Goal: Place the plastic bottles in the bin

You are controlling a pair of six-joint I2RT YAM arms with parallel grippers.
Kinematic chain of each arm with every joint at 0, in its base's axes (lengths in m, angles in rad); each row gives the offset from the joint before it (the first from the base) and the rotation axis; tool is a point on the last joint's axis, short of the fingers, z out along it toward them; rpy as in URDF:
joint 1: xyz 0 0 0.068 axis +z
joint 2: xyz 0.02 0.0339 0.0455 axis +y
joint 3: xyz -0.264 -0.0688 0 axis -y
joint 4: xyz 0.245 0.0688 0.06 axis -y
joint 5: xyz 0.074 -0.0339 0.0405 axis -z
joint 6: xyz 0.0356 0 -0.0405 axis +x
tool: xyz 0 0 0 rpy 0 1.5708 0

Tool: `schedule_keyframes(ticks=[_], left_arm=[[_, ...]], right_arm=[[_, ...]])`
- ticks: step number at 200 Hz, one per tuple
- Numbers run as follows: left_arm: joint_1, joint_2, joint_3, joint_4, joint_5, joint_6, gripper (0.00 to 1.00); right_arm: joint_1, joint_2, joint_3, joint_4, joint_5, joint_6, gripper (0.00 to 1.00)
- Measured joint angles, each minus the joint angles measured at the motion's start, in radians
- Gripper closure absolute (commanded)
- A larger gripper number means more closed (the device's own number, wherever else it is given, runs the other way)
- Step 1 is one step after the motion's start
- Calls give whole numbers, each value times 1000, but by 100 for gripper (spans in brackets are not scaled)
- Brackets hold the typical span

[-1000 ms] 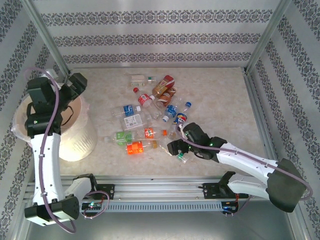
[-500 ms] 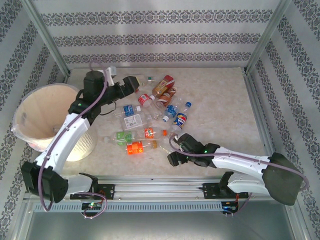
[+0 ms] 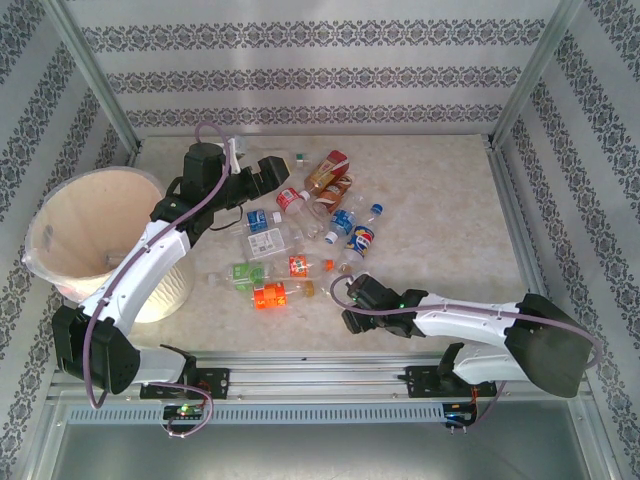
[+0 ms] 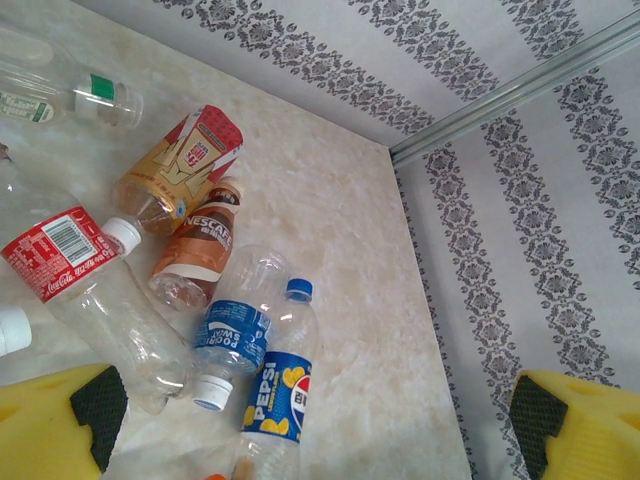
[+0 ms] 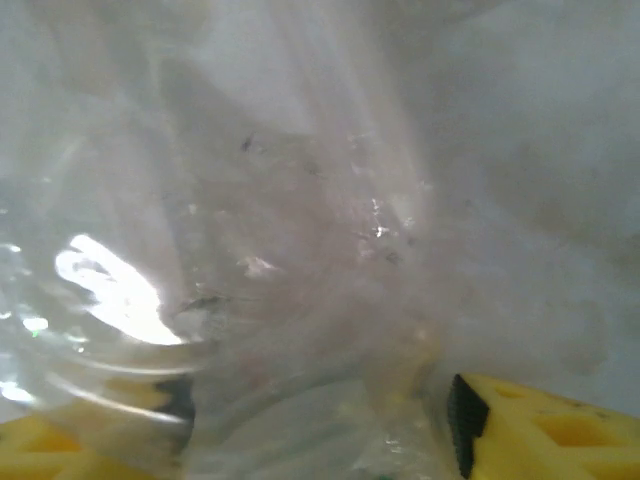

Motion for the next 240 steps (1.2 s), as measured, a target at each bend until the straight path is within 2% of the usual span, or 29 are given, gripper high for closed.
schedule_keyframes(ticks=[63,102,139,164,183,211,240], left_arm=[[0,14,0,2,-24,1,0],[0,14,0,3,-50,1,0],[0,15,-1,3,-53,1,0],[0,15,-28,24,-35,2,0],[-4,22,-47,31,24,6,0],[-61,40,-47,46,77,40,0],[-136,81,-47,65,110,62,0]], right_arm=[[16,-8,1,0,7,-52,59],[16,-96,33,-14,-8,-108,69],[10,-190,102,0,-3,-138,70],[-48,-206,157,51,-4,-133,70],[-113,-204,168,117,-14,-96,71],[-188,-155,175,212,-51,-23,71],[-219,-72,180,290,-108,11,71]])
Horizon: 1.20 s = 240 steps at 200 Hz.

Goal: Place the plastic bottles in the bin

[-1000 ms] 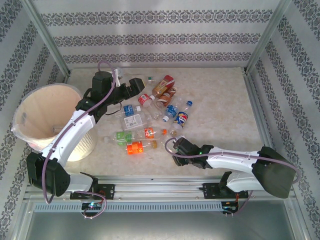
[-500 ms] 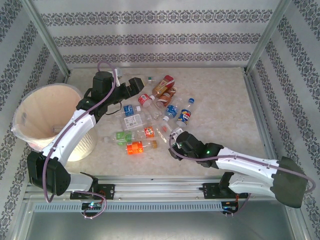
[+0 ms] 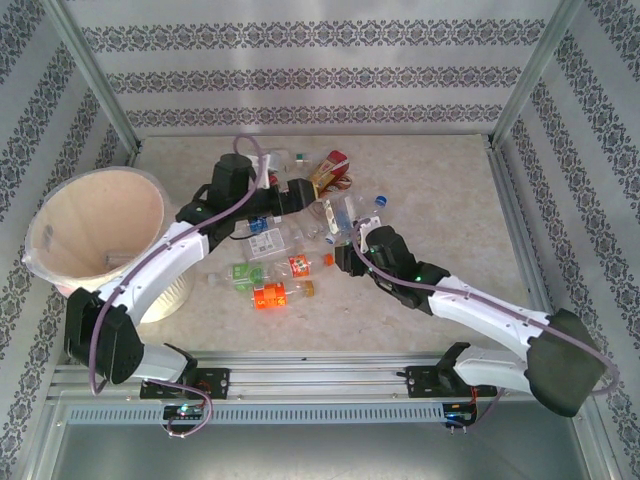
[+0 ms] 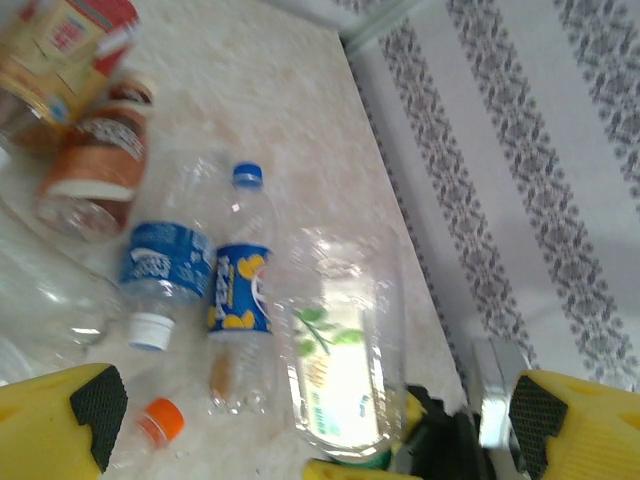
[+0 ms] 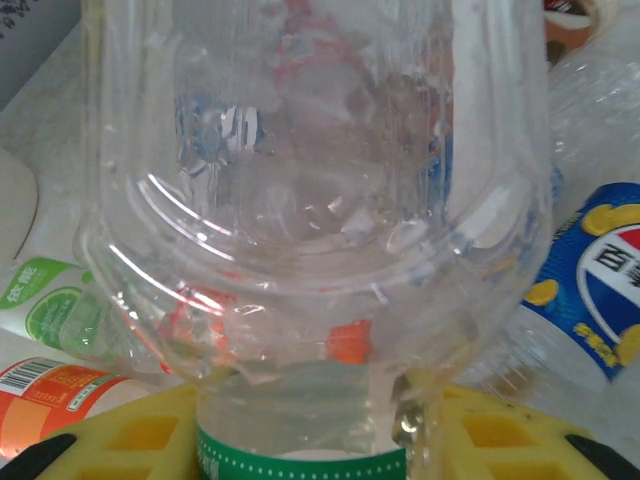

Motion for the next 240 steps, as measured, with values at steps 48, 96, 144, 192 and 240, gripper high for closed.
schedule_keyframes(ticks=[48,96,144,192,240], left_arm=[[-58,130,0,60,4,-21,0],[-68,182,-3,177,33,-84,4],[-68,213,-1,189,52,-100,32],[-69,212,12,173,45,-98,39],[-68,208,16,120,-35,-69,40]], right_arm=[[-3,74,42,76,-103,16,69],[-3,94,57,126,-150,26,68],[-6,118,85,129,-173,50,64],[-37,124,105,124,-247,45,22],[-47,108,130,110,-315,13,2]])
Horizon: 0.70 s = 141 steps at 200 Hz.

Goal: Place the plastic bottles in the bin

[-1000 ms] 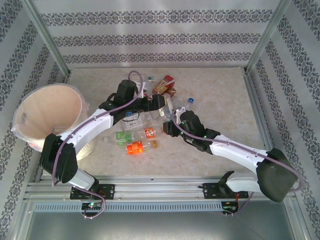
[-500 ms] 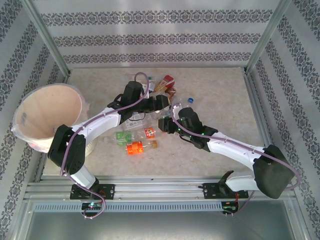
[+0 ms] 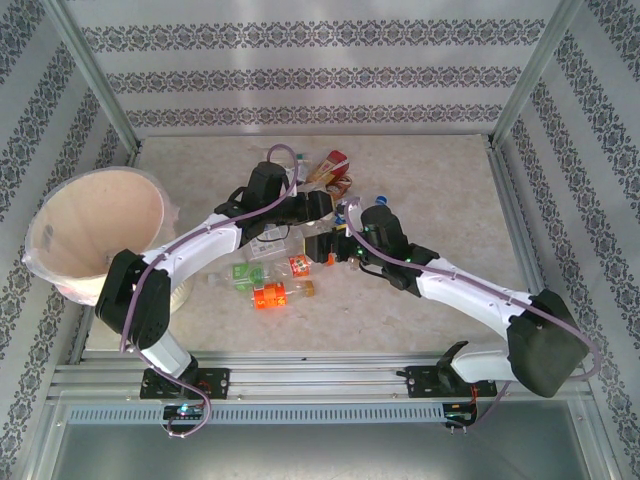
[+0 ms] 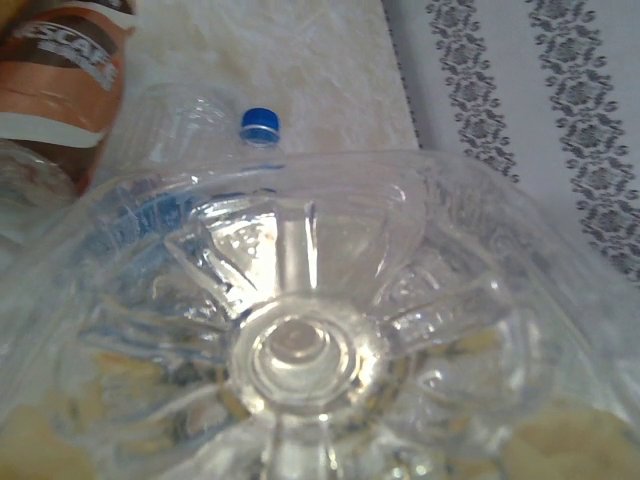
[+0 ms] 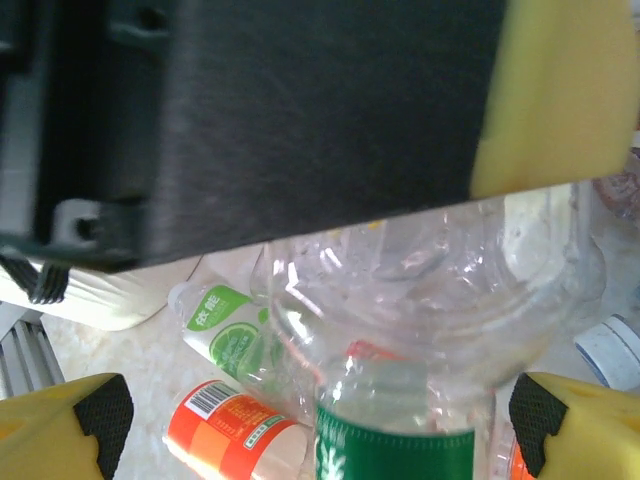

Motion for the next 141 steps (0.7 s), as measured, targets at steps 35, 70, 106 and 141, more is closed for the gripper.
schedule_keyframes(ticks=[35,70,106,141], left_arm=[[5,-31,51,-103,-132,48,41],[19,-96,102,-196,-264,107,43],[28,-165,182,-347,-441,184,43],[28,-236,293,-498,-605,277,43]], right_arm=[[0,-98,-31,-1,73,-2,2],[0,-187,-71,17,206,12,2],[-8,-216,-121,44,320,37,2],[-15,-216,-139,39,379,65,2]])
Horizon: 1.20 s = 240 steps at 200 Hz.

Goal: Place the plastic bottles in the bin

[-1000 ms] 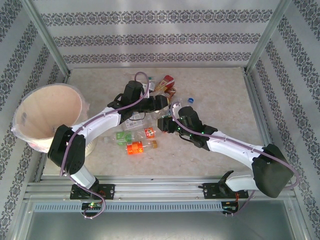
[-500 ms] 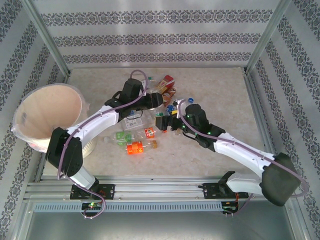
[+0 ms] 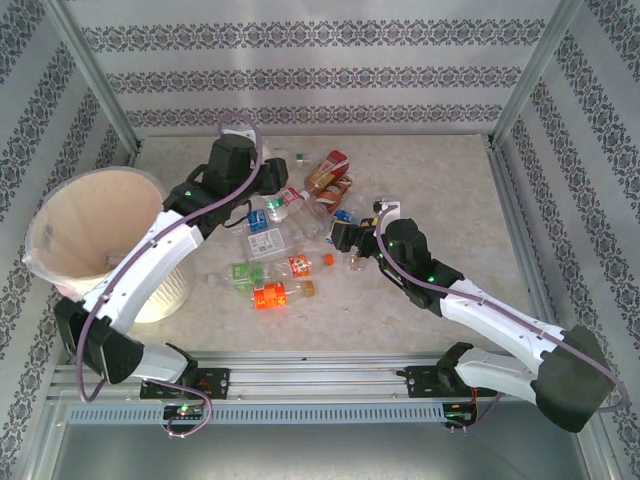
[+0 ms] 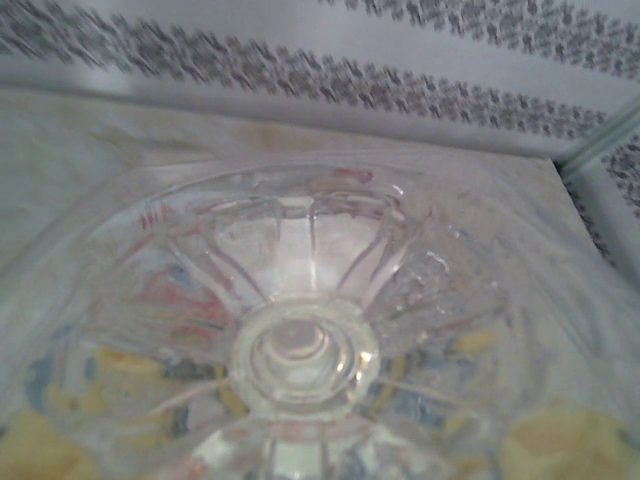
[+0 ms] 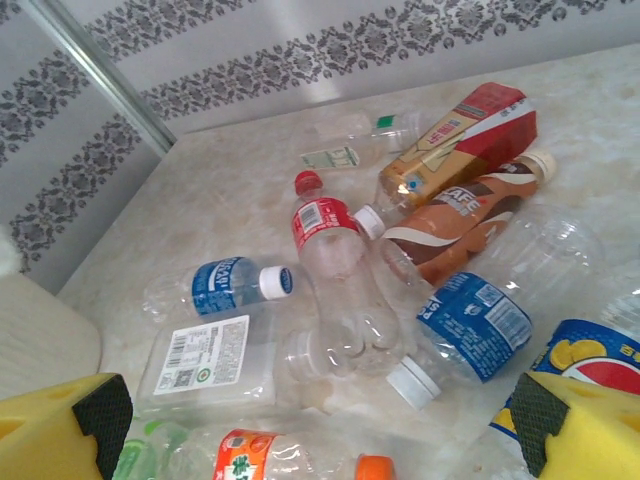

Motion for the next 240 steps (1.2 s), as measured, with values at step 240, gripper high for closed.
schedule_keyframes(ticks=[240], left_arm=[[615,-340,61,-418,-623,277,44]], right_arm=[[-26,75,35,-19,37,-25,2]])
